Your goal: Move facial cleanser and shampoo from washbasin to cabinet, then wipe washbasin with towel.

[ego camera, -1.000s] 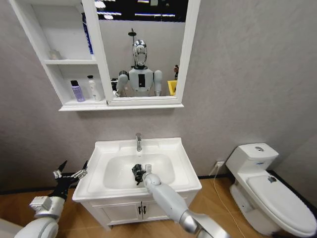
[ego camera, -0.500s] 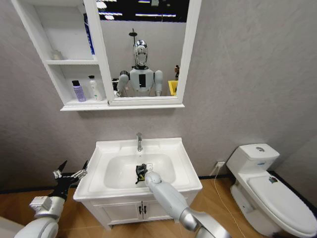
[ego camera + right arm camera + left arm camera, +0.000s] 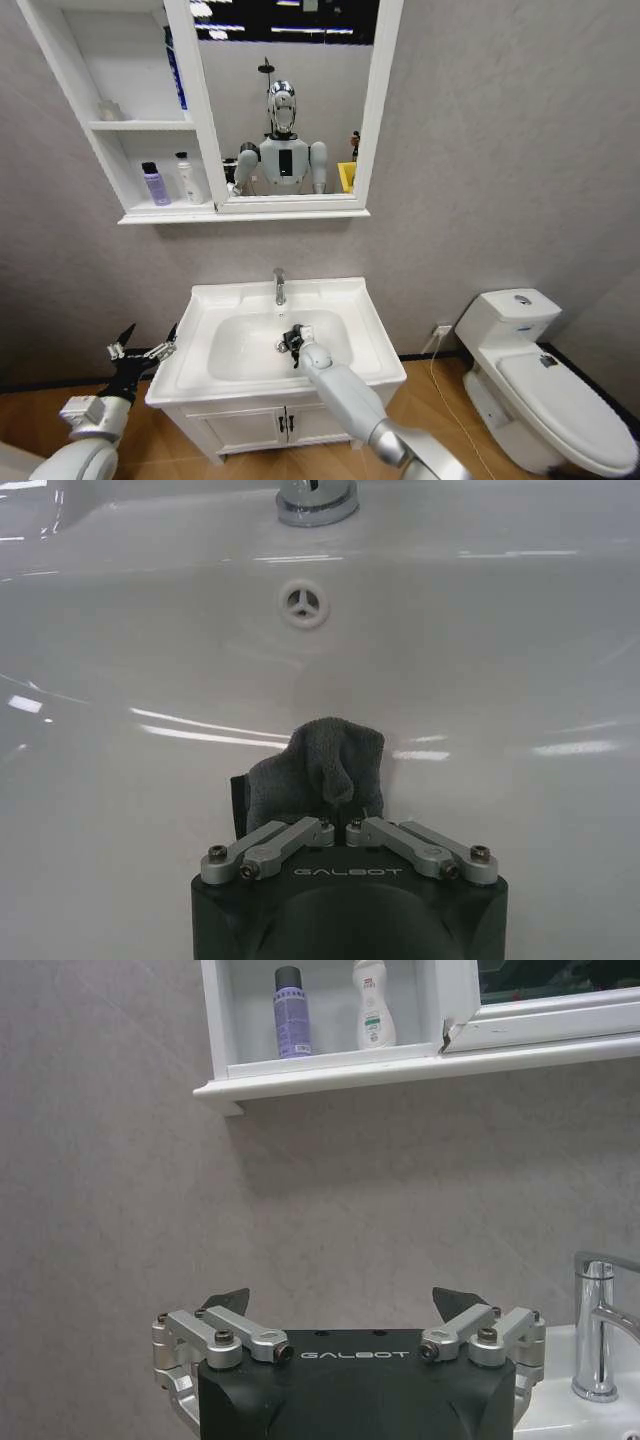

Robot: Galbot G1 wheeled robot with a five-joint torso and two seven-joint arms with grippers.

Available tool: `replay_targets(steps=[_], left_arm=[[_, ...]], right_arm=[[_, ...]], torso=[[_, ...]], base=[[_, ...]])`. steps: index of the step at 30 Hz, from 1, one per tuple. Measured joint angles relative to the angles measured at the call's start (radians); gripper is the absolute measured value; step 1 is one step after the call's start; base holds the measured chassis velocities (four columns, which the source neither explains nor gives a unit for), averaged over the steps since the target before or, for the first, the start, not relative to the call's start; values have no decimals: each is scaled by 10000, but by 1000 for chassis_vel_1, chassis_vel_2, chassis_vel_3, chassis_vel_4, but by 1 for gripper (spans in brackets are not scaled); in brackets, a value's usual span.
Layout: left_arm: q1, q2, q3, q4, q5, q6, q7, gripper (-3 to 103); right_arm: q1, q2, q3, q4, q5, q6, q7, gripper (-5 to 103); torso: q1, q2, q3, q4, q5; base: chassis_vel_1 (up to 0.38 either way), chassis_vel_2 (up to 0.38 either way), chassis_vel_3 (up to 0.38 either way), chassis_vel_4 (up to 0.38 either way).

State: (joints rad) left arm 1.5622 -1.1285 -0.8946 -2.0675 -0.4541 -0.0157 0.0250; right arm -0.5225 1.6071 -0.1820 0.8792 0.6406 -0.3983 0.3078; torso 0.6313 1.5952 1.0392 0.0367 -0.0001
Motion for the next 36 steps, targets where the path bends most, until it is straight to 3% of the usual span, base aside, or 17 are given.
replay_targets(steps=[9, 18, 22, 25, 29, 36], left_arm=[[0, 0, 0, 0, 0, 0, 0, 100], [0, 0, 0, 0, 0, 0, 0, 100], [0, 0, 0, 0, 0, 0, 0, 100], [0, 0, 0, 0, 0, 0, 0, 100], [0, 0, 0, 0, 0, 0, 0, 100], [-1, 0, 0, 0, 0, 0, 0, 100]], right_arm=[[388, 7, -807, 386, 1722, 379, -756, 1], [380, 21, -598, 293, 2027, 571, -1145, 1], [155, 19, -178, -89, 1461, 315, -622, 1], [-29, 16, 146, -20, 239, 301, 228, 1], [-94, 15, 384, 361, -868, 592, 640, 1], [-253, -597, 678, 1352, -1374, 992, 939, 1]], torso=[[2, 0, 1, 1, 0], [1, 0, 1, 1, 0], [2, 0, 1, -2, 1], [1, 0, 2, -3, 1], [0, 0, 1, -2, 1], [0, -1, 2, -2, 3]], base=[[0, 0, 0, 0], [0, 0, 0, 0], [0, 0, 0, 0], [0, 0, 0, 0], [0, 0, 0, 0], [0, 0, 0, 0]])
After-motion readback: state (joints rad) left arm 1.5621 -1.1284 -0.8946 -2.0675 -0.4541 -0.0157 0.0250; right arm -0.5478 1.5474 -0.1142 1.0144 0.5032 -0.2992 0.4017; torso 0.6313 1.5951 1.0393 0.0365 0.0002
